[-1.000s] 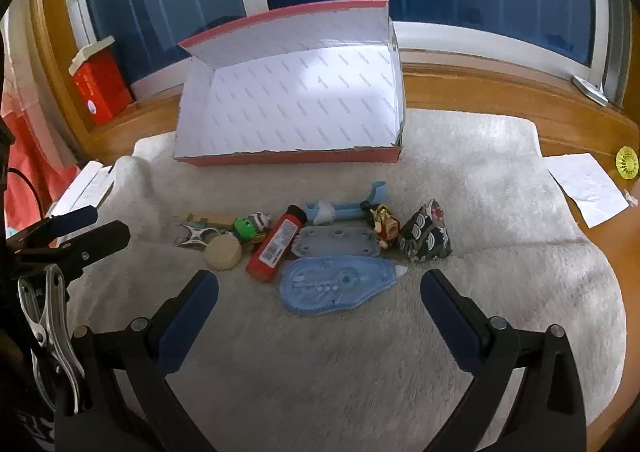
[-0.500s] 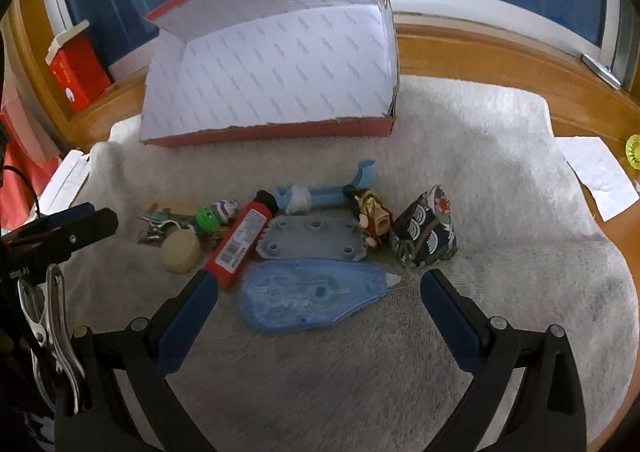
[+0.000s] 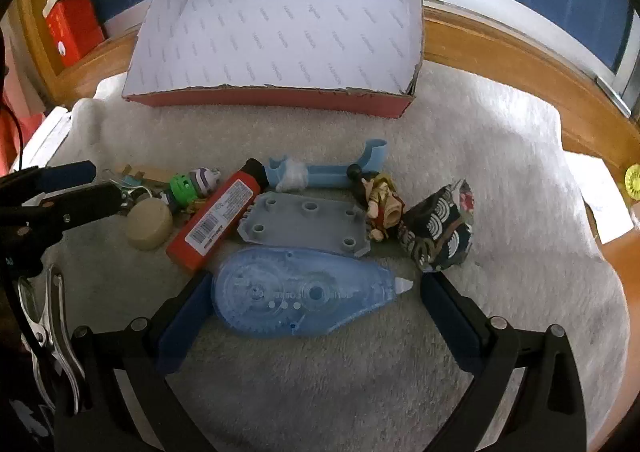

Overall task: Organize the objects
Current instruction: 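Reach the left tool to the teal binder clip and close on it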

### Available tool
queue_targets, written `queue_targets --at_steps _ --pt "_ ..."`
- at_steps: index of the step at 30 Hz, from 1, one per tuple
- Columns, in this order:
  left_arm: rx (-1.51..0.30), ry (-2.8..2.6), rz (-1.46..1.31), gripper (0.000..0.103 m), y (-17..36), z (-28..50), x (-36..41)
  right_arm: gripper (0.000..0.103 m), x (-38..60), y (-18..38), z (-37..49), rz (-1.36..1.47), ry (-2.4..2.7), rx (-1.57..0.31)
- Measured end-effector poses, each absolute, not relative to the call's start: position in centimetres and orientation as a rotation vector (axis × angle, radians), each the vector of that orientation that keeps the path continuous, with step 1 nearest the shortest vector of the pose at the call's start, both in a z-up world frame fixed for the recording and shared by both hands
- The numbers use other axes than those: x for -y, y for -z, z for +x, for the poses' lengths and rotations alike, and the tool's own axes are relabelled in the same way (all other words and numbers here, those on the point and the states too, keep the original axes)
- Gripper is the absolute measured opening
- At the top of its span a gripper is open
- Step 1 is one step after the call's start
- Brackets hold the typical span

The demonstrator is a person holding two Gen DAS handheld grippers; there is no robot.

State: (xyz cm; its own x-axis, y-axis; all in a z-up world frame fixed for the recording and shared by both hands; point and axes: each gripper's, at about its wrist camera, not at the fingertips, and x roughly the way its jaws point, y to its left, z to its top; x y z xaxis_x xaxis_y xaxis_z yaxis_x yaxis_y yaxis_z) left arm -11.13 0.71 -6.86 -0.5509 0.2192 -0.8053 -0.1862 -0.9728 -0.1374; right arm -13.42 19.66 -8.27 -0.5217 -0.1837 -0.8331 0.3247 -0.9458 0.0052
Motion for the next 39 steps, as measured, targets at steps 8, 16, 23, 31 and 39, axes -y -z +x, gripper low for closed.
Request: queue_targets --at_steps 8,16,23,31,39 --pt "-0.026 -2.584 -1.396 0.075 7.8 -12.3 -1.8 0.103 -19.7 8.3 -13.7 1.318 2.505 -0.194" --pt "-0.145 -2.600 -1.438 0.081 8.4 -13.0 -3.4 0.103 -19.9 8.4 -13.9 1.296 2.492 -0.183" --pt "-0.113 -2.636 -1.486 0.081 8.9 -13.3 -3.5 0.103 -20.2 8.5 -13.9 1.279 2.487 -0.197" --pt "-0.168 -2.640 -1.471 0.025 9.0 -13.3 -5.1 0.102 -20.1 8.6 -14.0 1.264 2.471 -0.236" --pt "-0.009 -2.626 -1.431 0.015 8.3 -13.5 -4.4 0.089 -20.6 8.5 -13.9 1.238 2.467 -0.199"
